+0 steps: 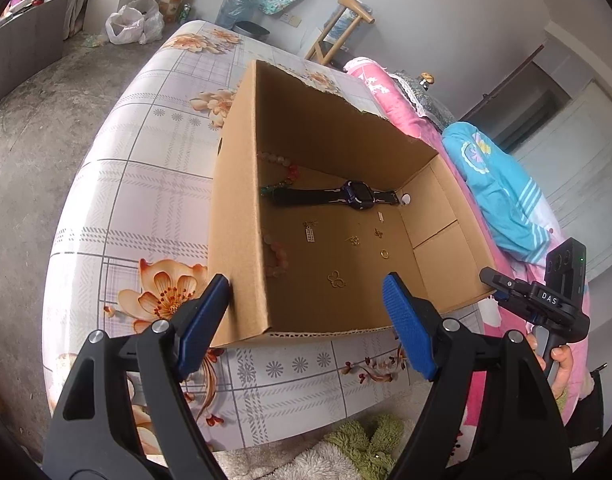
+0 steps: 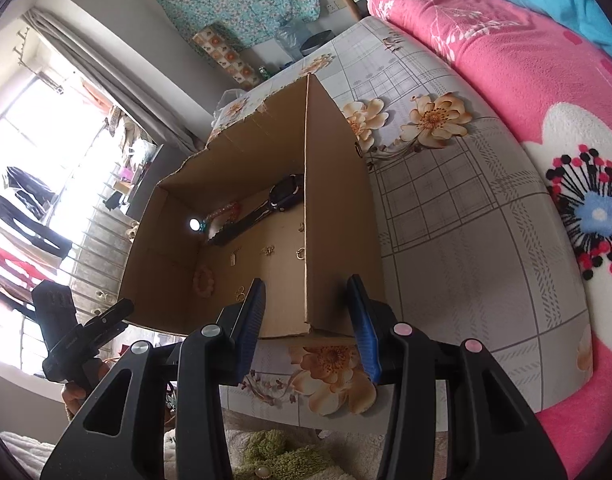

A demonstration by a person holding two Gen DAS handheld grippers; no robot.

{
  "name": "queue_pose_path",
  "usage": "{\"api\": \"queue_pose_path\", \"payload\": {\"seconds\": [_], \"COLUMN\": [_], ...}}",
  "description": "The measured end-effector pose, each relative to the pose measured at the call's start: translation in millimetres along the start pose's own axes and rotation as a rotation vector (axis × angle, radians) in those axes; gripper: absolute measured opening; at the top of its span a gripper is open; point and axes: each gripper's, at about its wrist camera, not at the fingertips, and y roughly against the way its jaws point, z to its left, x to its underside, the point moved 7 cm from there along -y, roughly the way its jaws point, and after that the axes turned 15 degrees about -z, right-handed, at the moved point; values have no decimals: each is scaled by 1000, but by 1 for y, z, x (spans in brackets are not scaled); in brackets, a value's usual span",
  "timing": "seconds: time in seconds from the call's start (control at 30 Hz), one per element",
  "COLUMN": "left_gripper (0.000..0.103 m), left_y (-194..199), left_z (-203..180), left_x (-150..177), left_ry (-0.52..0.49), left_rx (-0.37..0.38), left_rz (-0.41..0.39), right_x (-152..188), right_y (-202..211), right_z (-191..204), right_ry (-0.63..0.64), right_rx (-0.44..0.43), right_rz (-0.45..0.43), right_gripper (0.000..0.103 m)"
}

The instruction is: Organize jewelry

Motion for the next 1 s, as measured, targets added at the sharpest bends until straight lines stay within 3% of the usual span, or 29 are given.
{"api": "queue_pose_path", "payload": {"seconds": [0.27, 0.4, 0.53, 0.7, 0.87, 1.0], "left_gripper": [74, 76, 84, 91, 95, 95], "left_y": [6, 14, 35, 66, 76, 77], "left_z": [-5, -10, -16, -31, -55, -71], "left_x": [11, 12, 7, 1, 6, 12], "left_ry": [-19, -81, -192, -239, -248, -271], "left_rx": [-1, -41, -126, -146, -120, -141], "left_rz": [-3, -46, -156, -266, -281, -283], "right_x": [3, 5, 5, 6, 9, 14], "right_y": [5, 7, 21, 50, 83, 99], "right_z": [-5, -5, -8, -8, 5, 23], "right_ry": [-11, -7, 20, 66, 125, 186], "right_rx": [7, 21, 83, 147, 177, 190], "right_rz": [-26, -47, -109, -211, -314, -353], "right_gripper": [42, 43, 58, 69, 81, 89]}}
